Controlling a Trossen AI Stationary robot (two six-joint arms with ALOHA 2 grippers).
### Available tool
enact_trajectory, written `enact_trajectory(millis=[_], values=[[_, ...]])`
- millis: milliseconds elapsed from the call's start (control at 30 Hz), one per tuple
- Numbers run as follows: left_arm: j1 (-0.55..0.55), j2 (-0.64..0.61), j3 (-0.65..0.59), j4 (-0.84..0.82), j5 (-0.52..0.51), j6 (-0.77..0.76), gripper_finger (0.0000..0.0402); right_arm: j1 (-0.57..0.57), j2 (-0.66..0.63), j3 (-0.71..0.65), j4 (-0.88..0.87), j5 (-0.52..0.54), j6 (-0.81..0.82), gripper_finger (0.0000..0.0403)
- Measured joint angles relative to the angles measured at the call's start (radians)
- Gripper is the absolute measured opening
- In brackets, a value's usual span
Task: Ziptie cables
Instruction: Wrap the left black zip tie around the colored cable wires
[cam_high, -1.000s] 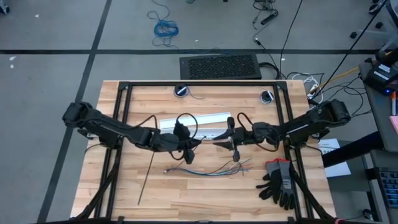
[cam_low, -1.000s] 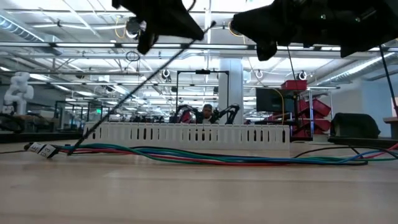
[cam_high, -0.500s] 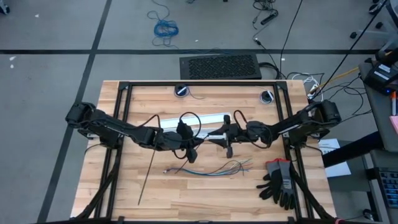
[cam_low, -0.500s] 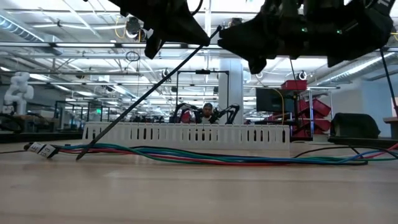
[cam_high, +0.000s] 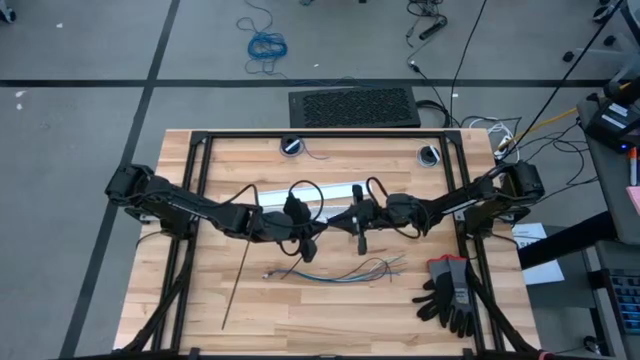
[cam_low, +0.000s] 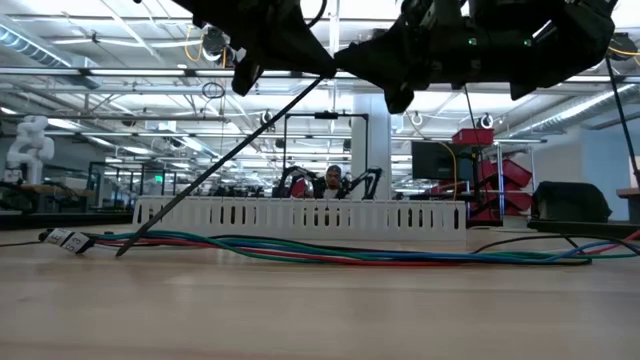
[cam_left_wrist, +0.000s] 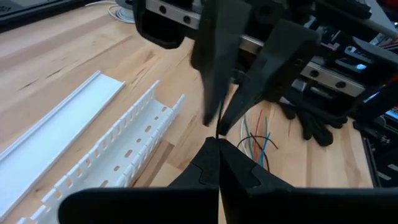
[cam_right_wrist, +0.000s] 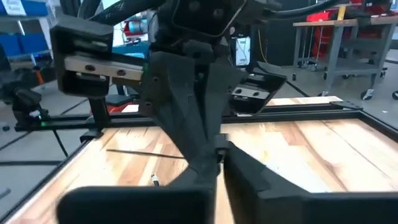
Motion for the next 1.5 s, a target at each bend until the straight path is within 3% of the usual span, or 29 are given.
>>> enact_trajectory(millis=[233,433,567,700,767,867,967,1133,1367,1500], values=[[0.008,0.000,0.018,-0.070,0.005,-0.011,0.0007,0.000,-0.017,0.000,-0.050,0.030,-0.064,0.0001],[0.009,-0.001,0.050,-0.180,0.143,-0.025,0.0072,-0.001,-0.086,-0.001,-0.241,0.021,-0.246,0.0001],[0.010,-0.002,0.067,-0.186,0.165,0.056,0.0118,-0.008,-0.151,0.000,-0.370,-0.158,-0.428,0.0000],[0.009,-0.002,0.074,-0.178,0.183,0.158,0.0145,-0.036,-0.225,-0.001,-0.482,-0.476,-0.552,0.0000],[0.010,-0.002,0.074,-0.159,0.271,0.227,0.0150,-0.062,-0.263,-0.001,-0.534,-0.615,-0.572,0.0000],[0.010,0.016,0.074,0.016,0.522,0.353,0.0152,-0.108,-0.312,-0.001,-0.575,-0.786,-0.596,0.0000],[0.010,0.055,0.075,0.177,0.616,0.441,0.0153,-0.145,-0.334,-0.001,-0.561,-0.929,-0.597,0.0000],[0.069,0.169,0.074,0.259,0.639,0.419,0.0153,-0.149,-0.335,0.005,-0.508,-0.949,-0.600,0.0000],[0.128,0.319,0.073,0.540,0.926,0.295,0.0153,-0.120,-0.334,0.056,-0.621,-0.970,-0.669,0.0000],[0.138,0.357,0.073,0.676,1.014,0.261,0.0153,-0.116,-0.334,0.058,-0.626,-0.969,-0.684,0.0000]])
